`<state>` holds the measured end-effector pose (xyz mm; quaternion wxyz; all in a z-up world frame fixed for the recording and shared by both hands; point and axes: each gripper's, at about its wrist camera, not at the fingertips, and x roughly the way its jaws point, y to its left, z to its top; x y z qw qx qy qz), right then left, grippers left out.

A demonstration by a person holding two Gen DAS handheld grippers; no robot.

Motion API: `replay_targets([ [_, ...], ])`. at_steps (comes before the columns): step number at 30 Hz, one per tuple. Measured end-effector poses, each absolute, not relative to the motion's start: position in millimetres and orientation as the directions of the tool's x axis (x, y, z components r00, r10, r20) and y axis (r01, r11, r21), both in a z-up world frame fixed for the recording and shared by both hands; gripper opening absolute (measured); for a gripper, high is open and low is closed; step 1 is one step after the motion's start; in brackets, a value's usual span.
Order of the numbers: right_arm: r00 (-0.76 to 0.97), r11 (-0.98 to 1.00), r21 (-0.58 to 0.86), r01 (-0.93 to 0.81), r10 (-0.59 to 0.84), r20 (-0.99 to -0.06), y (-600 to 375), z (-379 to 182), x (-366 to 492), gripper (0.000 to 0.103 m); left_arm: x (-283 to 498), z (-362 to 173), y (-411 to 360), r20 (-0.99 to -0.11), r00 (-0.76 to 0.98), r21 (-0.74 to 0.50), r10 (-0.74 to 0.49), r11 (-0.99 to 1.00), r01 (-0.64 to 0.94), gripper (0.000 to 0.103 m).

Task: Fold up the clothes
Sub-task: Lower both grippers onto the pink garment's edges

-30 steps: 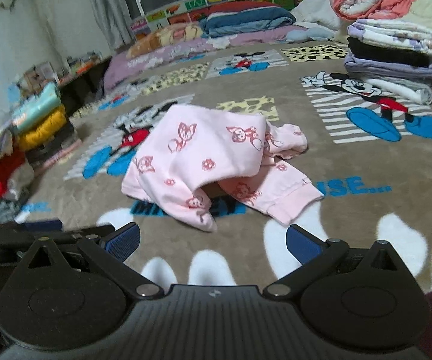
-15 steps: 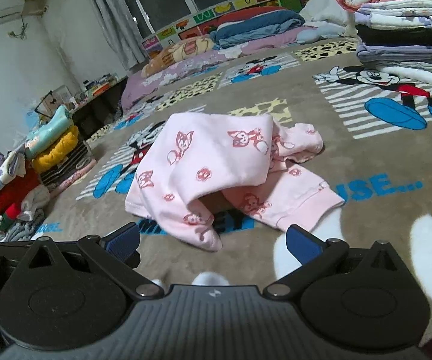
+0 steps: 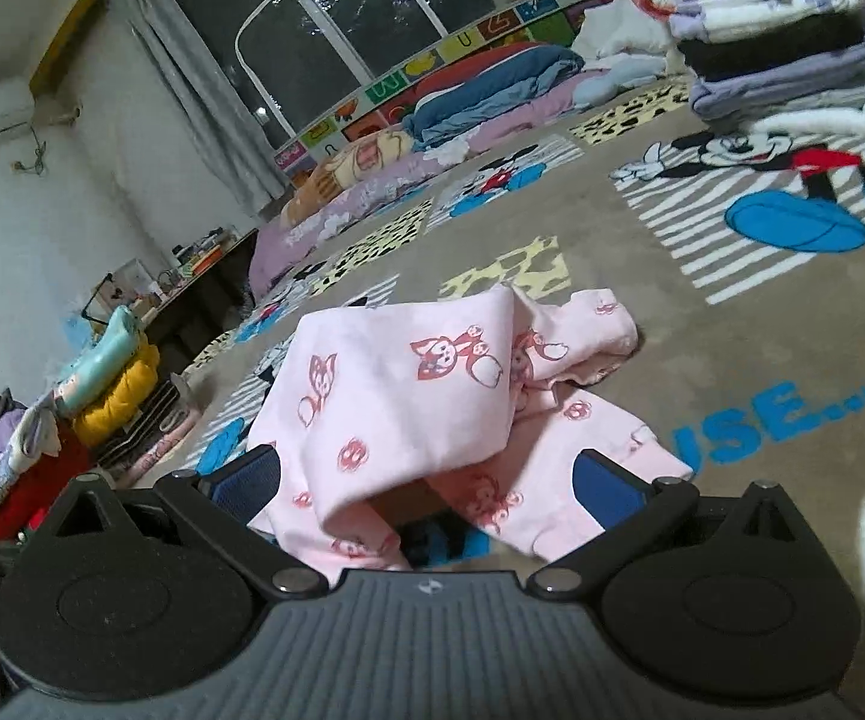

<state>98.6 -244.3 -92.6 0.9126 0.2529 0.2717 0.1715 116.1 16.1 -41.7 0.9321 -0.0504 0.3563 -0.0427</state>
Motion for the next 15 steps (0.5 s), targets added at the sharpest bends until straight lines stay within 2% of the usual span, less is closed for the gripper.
replay_targets([
  [5, 0.791, 0.799, 0.578, -0.167, 0.459, -0.405, -254.8, -98.6, 120.6, 0.103, 140.8, -31.0, 22.8, -0.661, 0.734, -0.144, -0.160, 0.986, 0.084, 0.103],
  [11, 0.775, 0.668, 0.736, -0.107, 0.520, -0.359, -282.5, -128.0, 155.2, 0.103, 173.7, -22.8, 18.0, -0.650, 0.720, -0.160, -0.243, 0.970, 0.182, 0.103],
  [15, 0.767, 0.581, 0.807, -0.109, 0.565, -0.303, -290.8, -142.4, 173.6, 0.093, 200.9, -15.4, 12.2, -0.645, 0.701, -0.182, -0.305, 0.952, 0.246, 0.103],
])
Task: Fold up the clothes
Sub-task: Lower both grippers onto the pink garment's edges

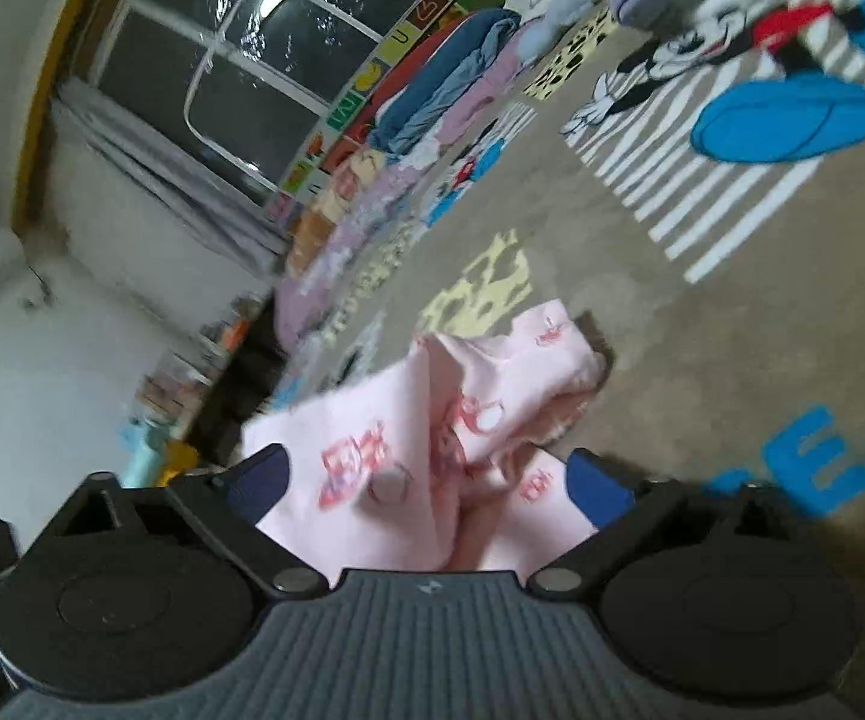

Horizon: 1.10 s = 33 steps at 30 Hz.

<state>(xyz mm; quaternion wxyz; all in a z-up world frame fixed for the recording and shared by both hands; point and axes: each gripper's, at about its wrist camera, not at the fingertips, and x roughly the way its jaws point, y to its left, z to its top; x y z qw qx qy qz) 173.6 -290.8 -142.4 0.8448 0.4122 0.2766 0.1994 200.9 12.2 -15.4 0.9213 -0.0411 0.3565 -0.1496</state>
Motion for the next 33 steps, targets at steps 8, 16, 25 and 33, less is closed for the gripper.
replay_targets([
  [8, 0.760, 0.535, 0.839, -0.098, 0.585, -0.284, -292.6, -157.1, 204.0, 0.077, 260.7, -10.3, -7.0, -0.703, 0.575, -0.242, -0.419, 0.901, 0.360, 0.102],
  [16, 0.790, 0.552, 0.834, -0.032, 0.525, -0.317, -313.1, -159.5, 209.4, 0.070, 331.0, -14.2, -45.3, -0.821, 0.396, -0.170, -0.412, 0.838, 0.519, 0.099],
  [25, 0.812, 0.692, 0.721, -0.033, 0.440, -0.384, -313.1, -155.6, 218.1, 0.071, 387.7, -54.7, -65.7, -0.863, 0.163, -0.276, -0.478, 0.716, 0.641, 0.093],
  [33, 0.763, 0.715, 0.691, -0.106, 0.505, -0.405, -307.3, -159.9, 232.8, 0.055, 392.7, -83.1, -84.0, -0.908, 0.069, -0.218, -0.413, 0.608, 0.764, 0.090],
])
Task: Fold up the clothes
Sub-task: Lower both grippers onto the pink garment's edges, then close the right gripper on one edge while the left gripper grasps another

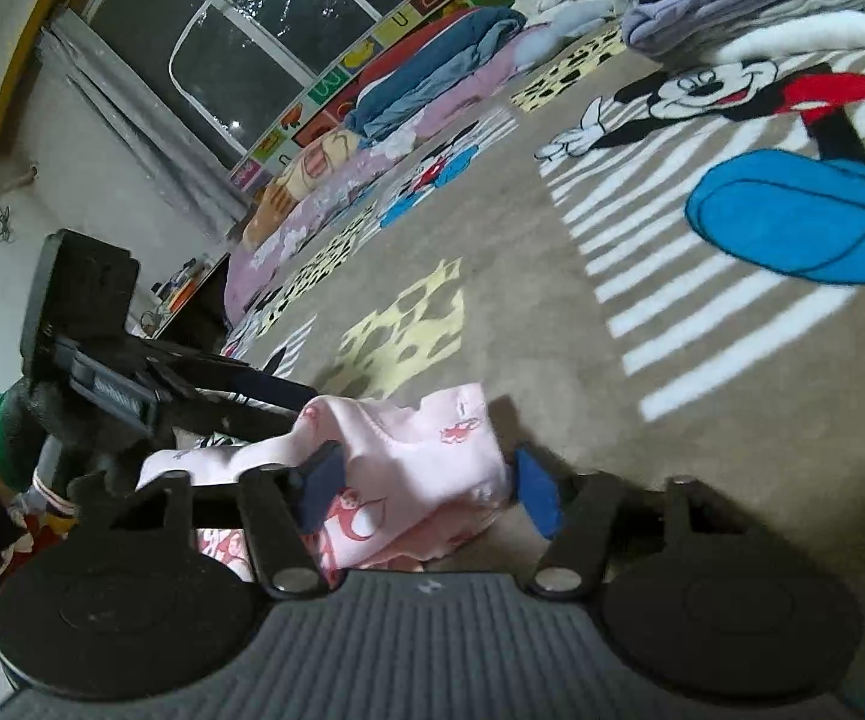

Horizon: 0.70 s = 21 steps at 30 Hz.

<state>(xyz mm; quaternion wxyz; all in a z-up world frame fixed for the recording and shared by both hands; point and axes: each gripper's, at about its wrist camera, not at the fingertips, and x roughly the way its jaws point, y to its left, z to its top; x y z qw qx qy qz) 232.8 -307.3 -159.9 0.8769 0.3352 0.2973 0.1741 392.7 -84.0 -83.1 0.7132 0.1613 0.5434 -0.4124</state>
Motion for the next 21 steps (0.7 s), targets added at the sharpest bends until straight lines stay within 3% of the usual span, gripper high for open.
replay_targets([
  [2, 0.761, 0.706, 0.701, -0.102, 0.509, -0.402, -308.9, -163.1, 233.4, 0.039, 394.9, -87.4, -87.3, -0.914, 0.053, -0.214, -0.402, 0.590, 0.779, 0.087],
  [3, 0.758, 0.703, 0.704, -0.104, 0.514, -0.401, -308.8, -164.3, 233.6, 0.037, 395.7, -88.4, -89.0, -0.915, 0.046, -0.215, -0.401, 0.580, 0.786, 0.087],
  [13, 0.762, 0.714, 0.688, -0.128, 0.515, -0.392, -304.1, -163.4, 227.2, 0.023, 396.8, -92.7, -117.5, -0.949, 0.016, -0.149, -0.316, 0.490, 0.859, 0.071],
  [15, 0.763, 0.714, 0.688, -0.129, 0.515, -0.391, -304.3, -163.3, 227.0, 0.022, 392.2, -91.2, -120.0, -0.952, 0.030, -0.123, -0.304, 0.472, 0.873, 0.062],
  [17, 0.765, 0.715, 0.687, -0.129, 0.513, -0.390, -304.1, -163.4, 227.4, 0.022, 384.7, -86.7, -119.4, -0.952, 0.051, -0.098, -0.302, 0.459, 0.883, 0.037],
  [20, 0.771, 0.718, 0.682, -0.139, 0.510, -0.380, -303.5, -160.8, 225.9, 0.021, 371.2, -79.3, -115.7, -0.952, 0.103, -0.044, -0.290, 0.460, 0.887, 0.015],
  [21, 0.774, 0.719, 0.680, -0.144, 0.510, -0.376, -303.3, -159.7, 225.1, 0.021, 366.1, -76.0, -114.8, -0.949, 0.127, -0.022, -0.288, 0.464, 0.885, 0.012],
])
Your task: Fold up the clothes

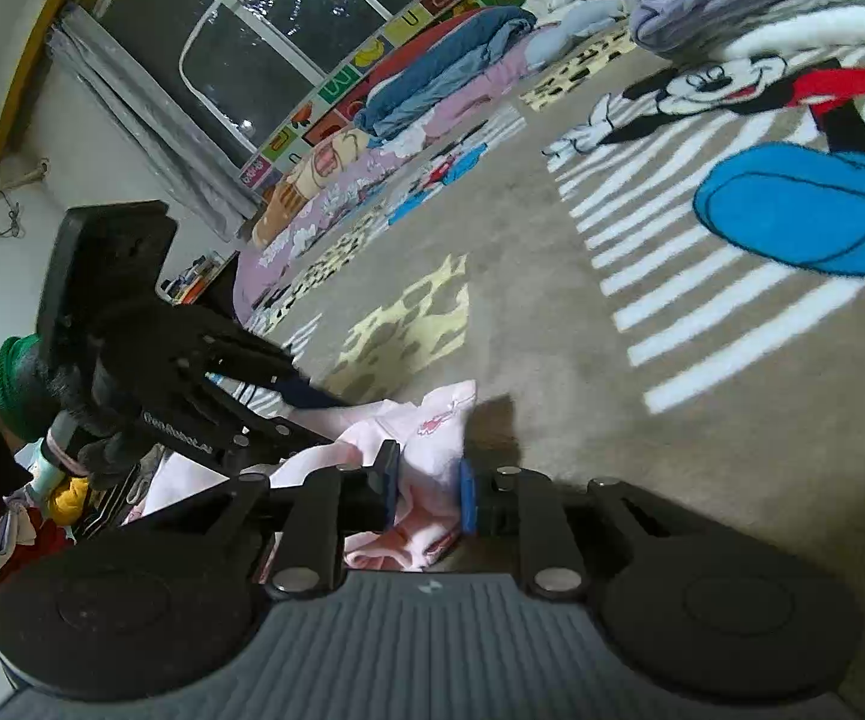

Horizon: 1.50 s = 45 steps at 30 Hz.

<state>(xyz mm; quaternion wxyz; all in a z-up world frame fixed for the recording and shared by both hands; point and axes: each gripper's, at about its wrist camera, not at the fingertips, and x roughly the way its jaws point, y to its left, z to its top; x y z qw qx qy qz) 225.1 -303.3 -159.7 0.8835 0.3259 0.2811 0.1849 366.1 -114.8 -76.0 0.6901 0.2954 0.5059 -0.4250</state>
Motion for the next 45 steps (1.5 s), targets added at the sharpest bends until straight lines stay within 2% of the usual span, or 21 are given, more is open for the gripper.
replay_targets([
  [4, 0.804, 0.772, 0.605, -0.196, 0.480, -0.352, -296.2, -144.7, 216.3, 0.020, 325.9, -45.0, -107.0, -0.900, 0.297, 0.123, -0.318, 0.469, 0.875, 0.008],
  [8, 0.851, 0.834, 0.480, -0.271, 0.441, -0.286, -289.6, -117.8, 196.4, 0.020, 266.0, -5.4, -92.4, -0.769, 0.537, 0.333, -0.348, 0.498, 0.800, 0.008],
  [13, 0.893, 0.889, 0.248, -0.385, 0.427, -0.146, -271.4, -78.0, 147.8, 0.020, 172.4, 32.3, -61.0, -0.512, 0.767, 0.536, -0.386, 0.555, 0.637, 0.008],
  [15, 0.897, 0.897, 0.143, -0.418, 0.433, -0.092, -258.8, -63.8, 123.2, 0.019, 137.5, 36.5, -50.1, -0.403, 0.845, 0.618, -0.352, 0.576, 0.535, 0.008],
  [18, 0.899, 0.899, -0.027, -0.437, 0.437, -0.021, -236.7, -44.5, 86.8, 0.018, 85.5, 29.1, -39.5, -0.192, 0.937, 0.758, -0.292, 0.562, 0.331, 0.009],
  [22, 0.902, 0.875, -0.286, -0.390, 0.426, 0.074, -197.3, -21.5, 42.6, 0.018, 32.1, 21.8, -24.9, 0.054, 0.975, 0.808, -0.216, 0.583, 0.085, 0.009],
  [24, 0.887, 0.845, -0.376, -0.380, 0.448, 0.111, -183.8, -10.6, 22.8, 0.018, 9.2, 16.7, -14.6, 0.097, 0.977, 0.793, -0.192, 0.608, 0.041, 0.009],
  [26, 0.870, 0.804, -0.451, -0.387, 0.480, 0.112, -175.4, -5.2, 4.3, 0.018, -13.4, 8.2, -1.1, 0.070, 0.981, 0.776, -0.181, 0.628, 0.061, 0.009],
  [30, 0.840, 0.710, -0.563, -0.423, 0.541, 0.051, -166.0, -8.9, -28.8, 0.018, -51.2, -14.1, 19.1, 0.033, 0.985, 0.767, -0.169, 0.636, 0.083, 0.009],
  [36, 0.784, 0.559, -0.670, -0.489, 0.618, -0.057, -149.0, -18.9, -69.5, 0.018, -68.5, -47.5, 25.0, -0.014, 0.986, 0.837, -0.167, 0.538, 0.103, 0.009],
  [40, 0.737, 0.429, -0.708, -0.560, 0.649, -0.189, -139.3, -32.4, -82.5, 0.018, -70.7, -63.4, 33.6, -0.114, 0.972, 0.871, -0.205, 0.450, 0.197, 0.017],
  [42, 0.712, 0.367, -0.718, -0.591, 0.657, -0.249, -136.4, -38.3, -86.8, 0.018, -71.4, -67.3, 39.3, -0.166, 0.962, 0.873, -0.218, 0.421, 0.246, 0.024],
  [44, 0.688, 0.315, -0.724, -0.613, 0.663, -0.295, -133.7, -40.7, -92.3, 0.018, -70.7, -65.4, 46.2, -0.219, 0.949, 0.847, -0.228, 0.438, 0.301, 0.072],
  [45, 0.682, 0.302, -0.726, -0.618, 0.665, -0.304, -132.6, -40.9, -93.9, 0.018, -70.6, -62.9, 50.6, -0.239, 0.942, 0.831, -0.237, 0.453, 0.324, 0.075],
])
